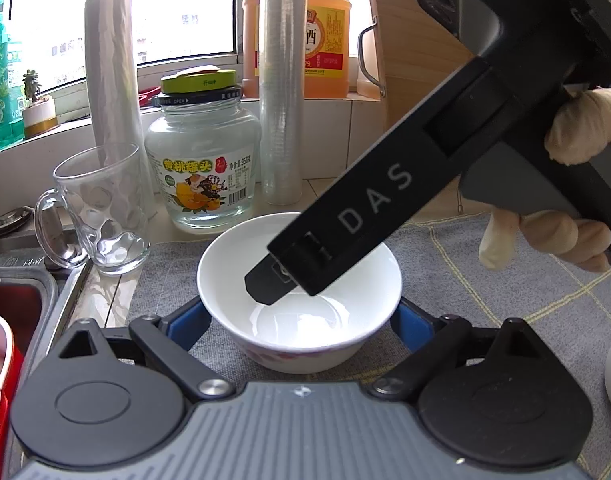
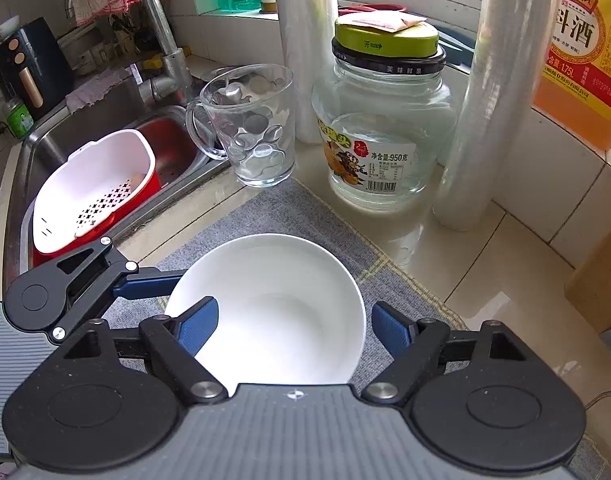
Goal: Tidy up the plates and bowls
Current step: 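Grasp the flower-print bowl rim with the right gripper while the left gripper steadies it, then carry the flower-print bowl with the right gripper over the nested white bowls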
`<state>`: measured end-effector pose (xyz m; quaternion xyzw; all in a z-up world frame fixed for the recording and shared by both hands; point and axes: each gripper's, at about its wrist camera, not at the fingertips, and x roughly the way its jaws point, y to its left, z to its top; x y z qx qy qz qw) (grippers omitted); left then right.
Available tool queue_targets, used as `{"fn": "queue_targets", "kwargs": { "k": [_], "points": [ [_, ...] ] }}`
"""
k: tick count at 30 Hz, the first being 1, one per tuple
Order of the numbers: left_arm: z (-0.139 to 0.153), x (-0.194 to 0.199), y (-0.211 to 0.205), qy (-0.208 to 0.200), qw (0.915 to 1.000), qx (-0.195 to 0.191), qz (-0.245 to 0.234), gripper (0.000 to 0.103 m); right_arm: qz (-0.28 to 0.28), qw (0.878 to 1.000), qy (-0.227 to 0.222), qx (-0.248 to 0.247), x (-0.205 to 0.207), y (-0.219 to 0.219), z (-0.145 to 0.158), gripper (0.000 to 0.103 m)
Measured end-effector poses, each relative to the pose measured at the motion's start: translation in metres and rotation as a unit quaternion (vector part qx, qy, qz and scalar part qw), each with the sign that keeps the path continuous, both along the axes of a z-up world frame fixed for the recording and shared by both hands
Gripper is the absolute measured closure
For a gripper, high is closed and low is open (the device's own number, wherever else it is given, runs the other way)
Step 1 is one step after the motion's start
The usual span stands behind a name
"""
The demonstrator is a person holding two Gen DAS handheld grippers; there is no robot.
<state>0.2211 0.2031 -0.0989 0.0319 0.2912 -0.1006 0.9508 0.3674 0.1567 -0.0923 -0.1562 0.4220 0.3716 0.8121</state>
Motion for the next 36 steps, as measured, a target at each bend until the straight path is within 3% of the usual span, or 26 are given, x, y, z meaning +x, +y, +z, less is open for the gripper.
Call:
{"fn": "queue_targets", "kwargs": {
  "k": [18, 36],
  "points": [
    [0.002, 0.000, -0.001, 0.005, 0.9999, 0.010, -0.009, 0.008, -0.003, 0.999, 0.029, 0.021, 0.005, -0.002, 0.000, 0.017],
    [0.033, -0.031, -0.021, 0.013, 0.9992, 0.015, -0.036, 0.008, -0.019, 0.998, 0.042, 0.047, -0.029, -0.029, 0.027, 0.017]
  ]
}}
